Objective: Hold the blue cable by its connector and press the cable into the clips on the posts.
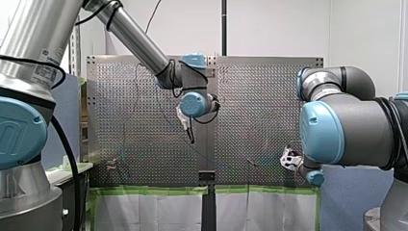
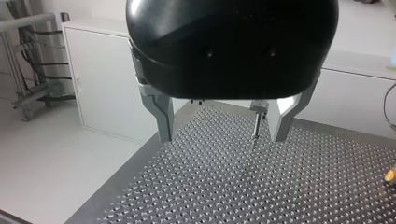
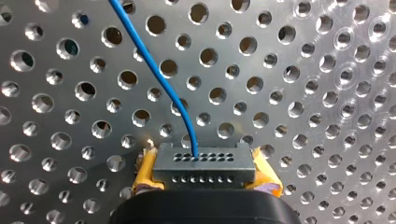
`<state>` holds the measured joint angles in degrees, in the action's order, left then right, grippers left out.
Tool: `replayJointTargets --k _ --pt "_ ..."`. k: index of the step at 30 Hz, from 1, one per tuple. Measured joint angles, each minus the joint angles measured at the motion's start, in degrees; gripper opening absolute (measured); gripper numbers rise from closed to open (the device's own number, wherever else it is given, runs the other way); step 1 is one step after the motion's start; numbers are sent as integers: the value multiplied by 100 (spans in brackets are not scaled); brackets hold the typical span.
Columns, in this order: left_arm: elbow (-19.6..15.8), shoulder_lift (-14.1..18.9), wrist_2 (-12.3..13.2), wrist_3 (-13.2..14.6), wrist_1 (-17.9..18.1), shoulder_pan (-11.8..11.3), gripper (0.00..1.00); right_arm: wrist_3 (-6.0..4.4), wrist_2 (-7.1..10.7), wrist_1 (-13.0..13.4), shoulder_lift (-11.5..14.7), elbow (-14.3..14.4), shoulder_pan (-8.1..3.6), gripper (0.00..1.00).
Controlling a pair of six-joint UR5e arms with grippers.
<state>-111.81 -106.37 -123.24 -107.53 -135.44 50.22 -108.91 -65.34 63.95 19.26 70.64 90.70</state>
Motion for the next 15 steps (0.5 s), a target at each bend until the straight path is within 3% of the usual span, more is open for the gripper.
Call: replayJointTargets --k 15 --pt "-30 31 -2 -5 16 -1 100 0 0 0 0 0 0 0"
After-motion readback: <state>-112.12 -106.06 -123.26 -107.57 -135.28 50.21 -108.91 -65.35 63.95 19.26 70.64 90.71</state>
